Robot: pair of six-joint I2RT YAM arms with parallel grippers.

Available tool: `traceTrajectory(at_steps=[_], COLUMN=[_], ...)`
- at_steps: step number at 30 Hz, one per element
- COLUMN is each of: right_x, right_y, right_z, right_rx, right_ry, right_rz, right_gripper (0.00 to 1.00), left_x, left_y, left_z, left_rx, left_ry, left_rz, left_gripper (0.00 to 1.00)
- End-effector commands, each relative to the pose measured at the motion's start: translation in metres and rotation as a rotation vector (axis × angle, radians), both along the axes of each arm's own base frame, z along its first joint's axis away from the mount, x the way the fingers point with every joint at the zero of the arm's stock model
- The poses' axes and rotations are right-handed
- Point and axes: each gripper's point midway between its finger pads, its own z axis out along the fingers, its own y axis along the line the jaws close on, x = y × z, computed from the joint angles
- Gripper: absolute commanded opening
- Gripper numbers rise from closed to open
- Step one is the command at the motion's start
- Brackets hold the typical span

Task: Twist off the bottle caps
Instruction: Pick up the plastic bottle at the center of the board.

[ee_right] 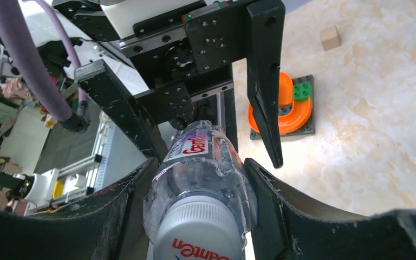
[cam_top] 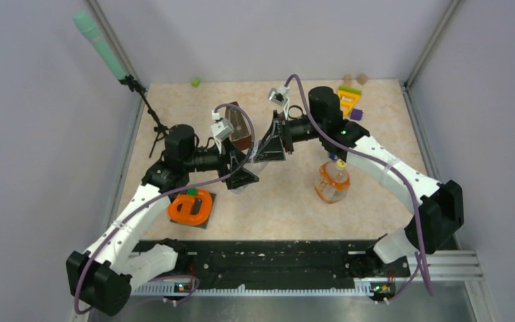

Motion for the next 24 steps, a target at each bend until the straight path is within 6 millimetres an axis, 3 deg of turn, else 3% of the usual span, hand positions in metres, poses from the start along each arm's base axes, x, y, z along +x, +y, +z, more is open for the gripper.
traceTrajectory(at_steps=[1,17,22,24], right_x=[-0.014,-0.018,-0.018,-0.018], right_y=[-0.005,-0.003,-0.004,-0.003], right_z=[0.020,0.015,0.010,0.008], right_rx=[0.067,0.045,0.038,0.039], right_ry=[-0.054,-0.095,-0.087,-0.078], right_rz=[0.065,0.063,0.055,0.052], right_gripper=[0.22,0.22,0.22,0.23], left_x=[-0.012,-0.013,-0.012,-0.011], left_y=[-0.005,-0.021,-0.021,-0.020], left_z=[0.028,0.021,0.014,0.014], left_rx=[-0.071,-0.050,-0.030,-0.030], left_ry=[-0.074,0.007,0.019,0.017], left_rz=[-0.078,-0.121,-0.111,-0.099], left_gripper=[0.92,0.88,0.75,0.64])
